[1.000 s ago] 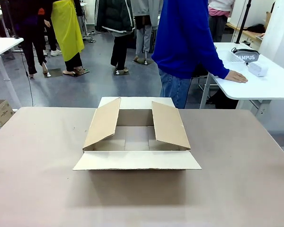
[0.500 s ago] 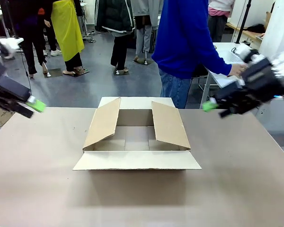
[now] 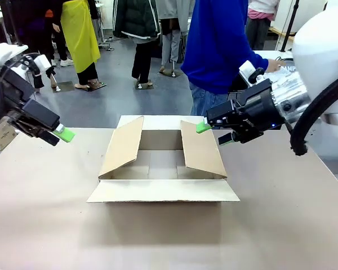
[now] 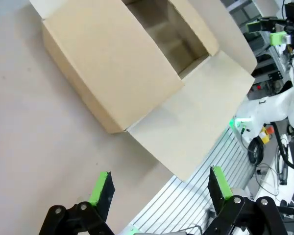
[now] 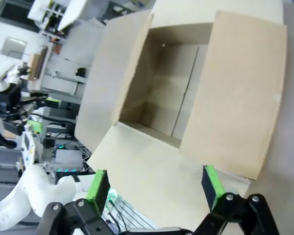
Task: Pack the gift set into the box.
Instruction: Place both hands on the side flaps of the Package Box and spread them outward.
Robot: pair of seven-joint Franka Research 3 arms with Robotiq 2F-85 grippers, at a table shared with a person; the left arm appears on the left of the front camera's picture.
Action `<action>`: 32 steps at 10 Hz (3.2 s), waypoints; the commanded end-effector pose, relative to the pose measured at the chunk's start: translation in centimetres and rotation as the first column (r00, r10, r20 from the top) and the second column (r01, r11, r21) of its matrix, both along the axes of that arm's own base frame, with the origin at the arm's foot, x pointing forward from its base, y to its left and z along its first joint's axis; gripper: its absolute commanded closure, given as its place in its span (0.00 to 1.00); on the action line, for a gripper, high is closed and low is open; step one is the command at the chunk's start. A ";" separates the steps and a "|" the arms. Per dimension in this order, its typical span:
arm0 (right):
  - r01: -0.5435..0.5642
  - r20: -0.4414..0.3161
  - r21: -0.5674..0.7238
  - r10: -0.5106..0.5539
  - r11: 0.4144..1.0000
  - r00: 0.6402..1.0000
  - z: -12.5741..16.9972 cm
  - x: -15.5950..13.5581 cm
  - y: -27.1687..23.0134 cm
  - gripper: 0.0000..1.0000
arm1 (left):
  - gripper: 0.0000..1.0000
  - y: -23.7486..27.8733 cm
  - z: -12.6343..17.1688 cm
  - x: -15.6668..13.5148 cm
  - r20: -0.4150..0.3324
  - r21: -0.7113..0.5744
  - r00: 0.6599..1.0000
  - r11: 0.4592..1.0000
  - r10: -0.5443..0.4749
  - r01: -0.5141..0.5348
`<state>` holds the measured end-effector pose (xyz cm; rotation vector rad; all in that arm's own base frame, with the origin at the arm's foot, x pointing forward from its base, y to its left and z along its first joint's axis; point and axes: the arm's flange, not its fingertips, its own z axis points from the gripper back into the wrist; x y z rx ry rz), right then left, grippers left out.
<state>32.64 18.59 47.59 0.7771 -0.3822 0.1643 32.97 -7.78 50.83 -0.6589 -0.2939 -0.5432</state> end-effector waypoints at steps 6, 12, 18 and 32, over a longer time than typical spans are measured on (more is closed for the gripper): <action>-0.012 0.013 0.010 0.012 1.000 1.000 0.6 -0.4 0.3 0.00 | 0.00 -9.3 3.4 2.9 0.056 0.227 0.998 0.974 -0.020 0.007; -0.012 0.013 0.010 0.012 1.000 1.000 0.6 -0.4 0.3 0.00 | 0.00 -19.9 -0.7 6.1 0.021 0.355 0.997 0.932 0.076 -0.079; -0.012 0.013 0.010 0.012 1.000 1.000 0.6 -0.4 0.3 0.00 | 0.00 -26.1 -1.4 8.8 0.036 0.618 0.940 0.732 0.338 -0.287; -0.012 0.013 0.010 0.012 1.000 1.000 0.6 -0.4 0.3 0.00 | 0.00 -27.3 -7.5 14.4 0.190 0.751 0.769 0.414 0.610 -0.514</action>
